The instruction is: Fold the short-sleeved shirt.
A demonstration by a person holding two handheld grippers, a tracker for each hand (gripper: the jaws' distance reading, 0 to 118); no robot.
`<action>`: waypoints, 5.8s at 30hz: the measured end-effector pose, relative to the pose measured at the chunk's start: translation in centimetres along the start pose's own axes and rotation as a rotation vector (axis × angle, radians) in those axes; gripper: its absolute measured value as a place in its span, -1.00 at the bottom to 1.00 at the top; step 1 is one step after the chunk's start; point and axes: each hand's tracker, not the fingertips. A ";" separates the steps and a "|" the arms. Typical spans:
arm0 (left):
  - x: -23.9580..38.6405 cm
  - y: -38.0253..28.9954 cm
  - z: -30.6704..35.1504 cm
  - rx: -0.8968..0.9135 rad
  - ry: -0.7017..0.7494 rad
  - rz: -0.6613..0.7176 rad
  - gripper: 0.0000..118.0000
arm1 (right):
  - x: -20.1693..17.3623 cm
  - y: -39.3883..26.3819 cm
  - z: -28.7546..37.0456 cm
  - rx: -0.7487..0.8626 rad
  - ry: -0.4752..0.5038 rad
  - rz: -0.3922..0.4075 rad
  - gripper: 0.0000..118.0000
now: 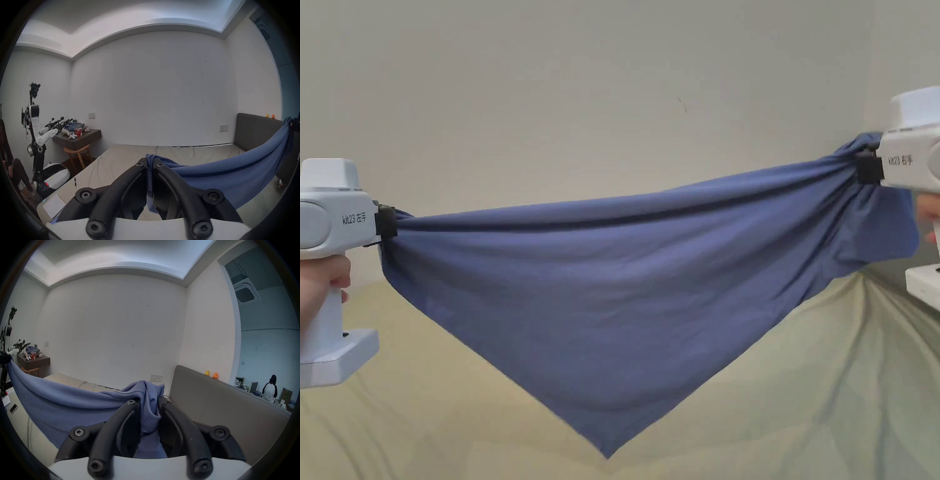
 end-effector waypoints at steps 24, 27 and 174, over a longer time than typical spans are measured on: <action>0.9 -31.1 4.0 -0.459 -0.153 0.063 -0.96 | -6.7 -34.5 8.2 -0.404 0.211 -0.002 -0.70; -0.2 -30.9 7.2 -0.440 -0.172 0.089 -0.96 | -5.9 -34.0 11.6 -0.391 0.227 -0.050 -0.70; -0.9 9.6 -2.5 0.085 -0.051 0.044 -0.98 | -4.4 12.5 -2.5 0.315 0.073 -0.185 -0.97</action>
